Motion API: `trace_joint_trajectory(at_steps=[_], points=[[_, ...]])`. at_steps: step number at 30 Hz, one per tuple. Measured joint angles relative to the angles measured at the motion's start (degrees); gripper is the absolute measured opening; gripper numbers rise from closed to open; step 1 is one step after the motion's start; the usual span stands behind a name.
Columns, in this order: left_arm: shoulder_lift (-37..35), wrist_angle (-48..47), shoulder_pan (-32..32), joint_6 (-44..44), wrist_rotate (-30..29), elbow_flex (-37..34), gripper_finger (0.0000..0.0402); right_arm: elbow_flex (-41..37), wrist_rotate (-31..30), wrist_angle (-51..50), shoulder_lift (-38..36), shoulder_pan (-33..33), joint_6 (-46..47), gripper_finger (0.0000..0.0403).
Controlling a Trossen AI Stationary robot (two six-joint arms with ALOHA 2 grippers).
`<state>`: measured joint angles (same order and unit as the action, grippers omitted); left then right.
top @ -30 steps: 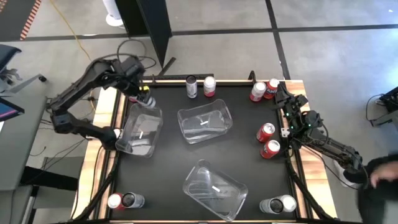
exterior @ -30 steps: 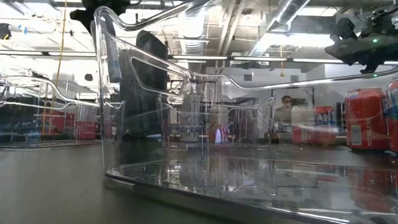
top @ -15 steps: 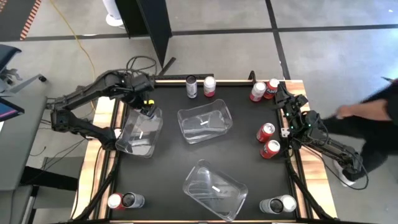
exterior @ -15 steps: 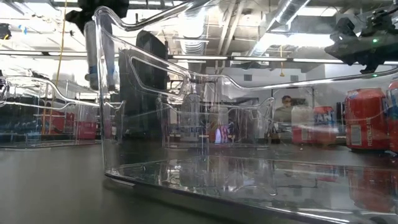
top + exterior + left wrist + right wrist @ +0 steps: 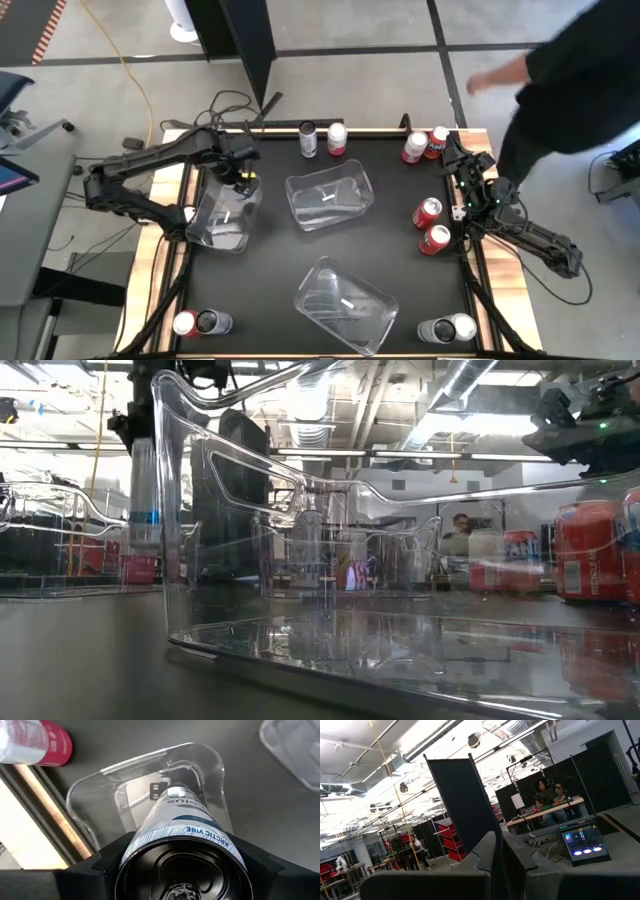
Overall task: Sort soda cans
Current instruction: Put the top left black soda can in the top left transparent bin
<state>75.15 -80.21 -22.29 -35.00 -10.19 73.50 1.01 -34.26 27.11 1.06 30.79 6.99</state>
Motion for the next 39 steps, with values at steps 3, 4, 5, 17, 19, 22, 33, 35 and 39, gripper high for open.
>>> trace_joint_trajectory(at_steps=[3,4,5,17,19,22,33,35,39], points=[[0.57,3.80,-0.27,0.87,0.07,-1.52,0.0255,-0.01,0.00,0.00,0.00,0.00,0.01,0.0050],[0.92,4.23,-0.28,0.77,0.06,-1.53,0.0255,0.01,-0.02,0.06,0.02,0.00,0.01,0.0050],[1.12,4.43,-0.47,0.63,-0.23,-1.61,0.0255,0.00,0.00,0.13,0.00,0.00,0.01,0.0050],[5.83,7.62,-2.17,-0.42,-0.62,-1.63,0.0255,0.01,-0.02,0.15,0.00,0.00,0.00,0.0050],[7.56,8.24,-2.17,-0.21,-0.65,-1.53,0.0255,0.01,0.00,0.15,0.02,0.00,-0.01,0.0050],[9.49,8.96,-2.17,0.56,-0.59,-1.60,0.0255,0.01,-0.01,0.15,0.00,0.00,-0.01,0.0050],[10.36,12.08,-2.22,0.97,-0.18,-1.63,0.0255,0.01,0.00,0.13,0.02,0.00,-0.16,0.0050],[10.36,12.42,-2.22,1.22,-0.18,-1.63,0.0261,0.01,-0.01,0.13,0.02,0.00,-0.16,0.0050],[10.36,14.38,-2.22,1.33,-0.16,-1.63,0.0273,0.01,0.00,0.13,0.02,0.00,-0.16,0.0050]])
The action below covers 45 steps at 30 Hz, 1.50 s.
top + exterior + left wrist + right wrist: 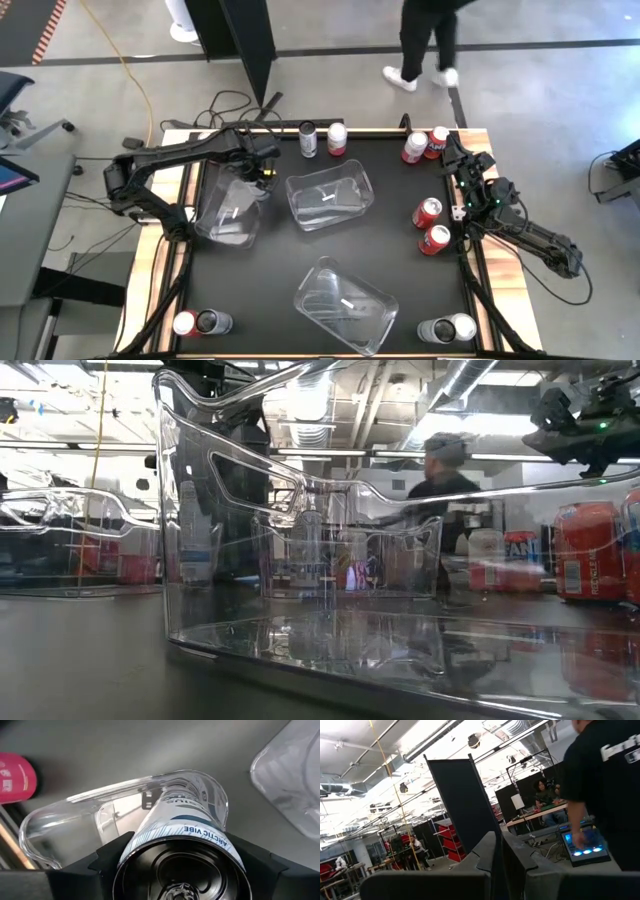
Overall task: Sort soda cans
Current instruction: Put the top left black soda can in the top left transparent bin
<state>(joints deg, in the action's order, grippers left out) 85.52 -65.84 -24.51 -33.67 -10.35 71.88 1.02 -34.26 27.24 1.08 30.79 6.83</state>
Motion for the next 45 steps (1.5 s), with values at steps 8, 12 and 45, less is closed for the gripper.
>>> trace_joint_trajectory(at_steps=[8,12,45], points=[[0.00,0.46,0.00,0.22,0.00,0.00,0.0278,0.00,0.00,0.00,-0.02,0.00,0.00,0.0050],[0.00,0.89,0.00,0.17,-0.02,0.00,0.0279,0.00,0.00,0.00,-0.02,-0.01,0.00,0.0050],[-0.13,3.01,0.00,0.44,-1.68,0.11,0.0321,0.00,0.02,0.00,-0.01,-0.02,0.06,0.0050]])
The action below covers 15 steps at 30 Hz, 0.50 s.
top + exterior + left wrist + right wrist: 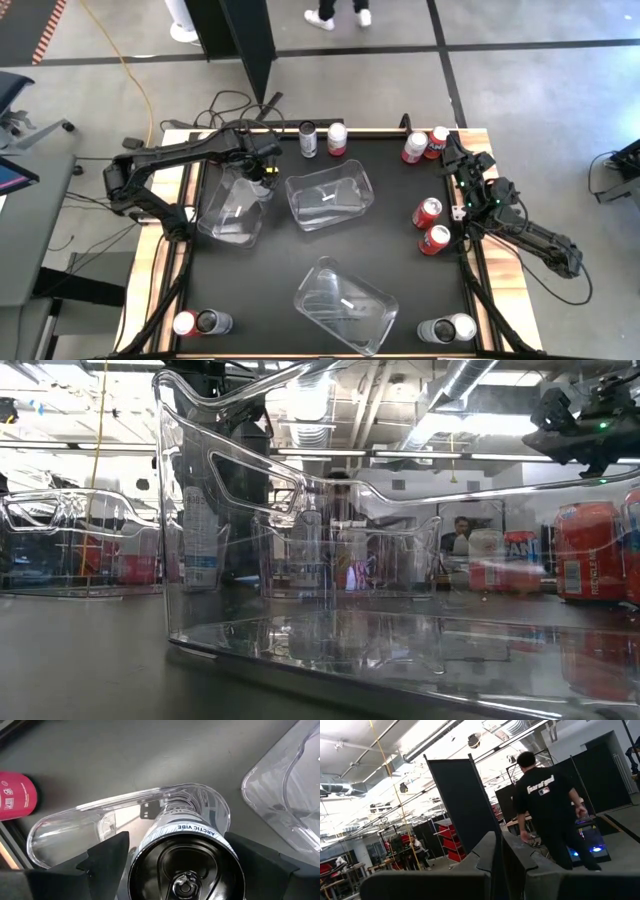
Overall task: Sort soda cans
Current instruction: Put the top left black soda can in the top left transparent bin
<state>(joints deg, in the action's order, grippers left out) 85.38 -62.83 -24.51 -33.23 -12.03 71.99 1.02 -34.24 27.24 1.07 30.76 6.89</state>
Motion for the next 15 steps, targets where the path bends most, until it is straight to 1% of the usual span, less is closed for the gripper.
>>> trace_joint_trajectory(at_steps=[8,15], points=[[-0.04,-0.28,0.02,0.33,-1.98,0.15,0.0321,0.00,-0.02,0.00,0.01,0.00,0.01,0.0050],[-0.04,-0.73,0.02,0.98,-2.37,2.21,0.0321,0.00,-0.01,0.00,0.01,0.00,0.01,0.0050]])
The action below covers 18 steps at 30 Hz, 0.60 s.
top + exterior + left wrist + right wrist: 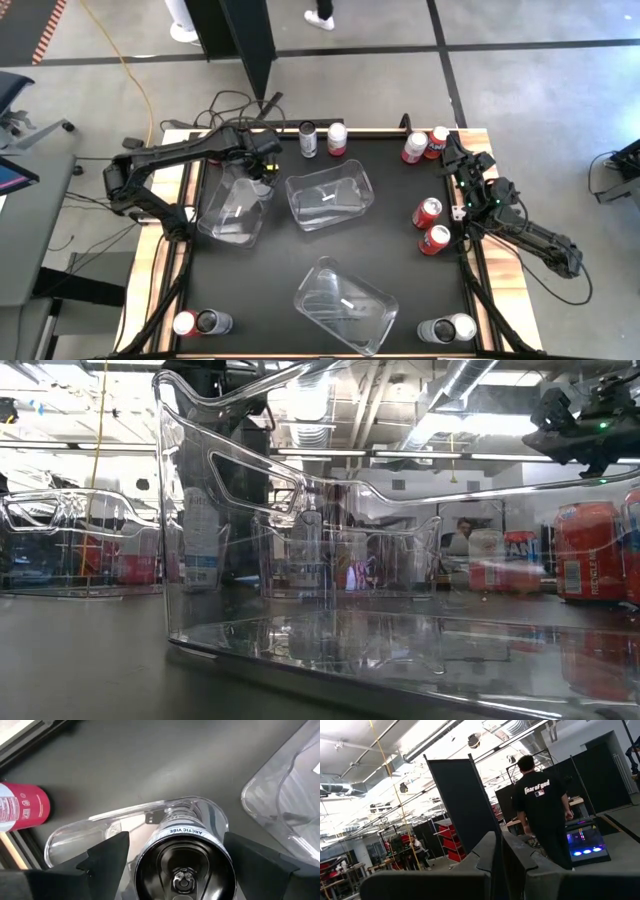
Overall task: Sort soda cans
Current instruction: Put the top left black soda can in the top left transparent bin
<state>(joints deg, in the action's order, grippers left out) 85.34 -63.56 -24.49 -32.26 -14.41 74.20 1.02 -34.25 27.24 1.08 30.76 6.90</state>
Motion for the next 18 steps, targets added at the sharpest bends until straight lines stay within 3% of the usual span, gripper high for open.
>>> trace_joint_trajectory(at_steps=[18], points=[[0.00,0.03,-0.02,0.99,-2.32,0.08,0.0321,0.00,0.00,0.01,0.00,0.00,0.00,0.0050]])
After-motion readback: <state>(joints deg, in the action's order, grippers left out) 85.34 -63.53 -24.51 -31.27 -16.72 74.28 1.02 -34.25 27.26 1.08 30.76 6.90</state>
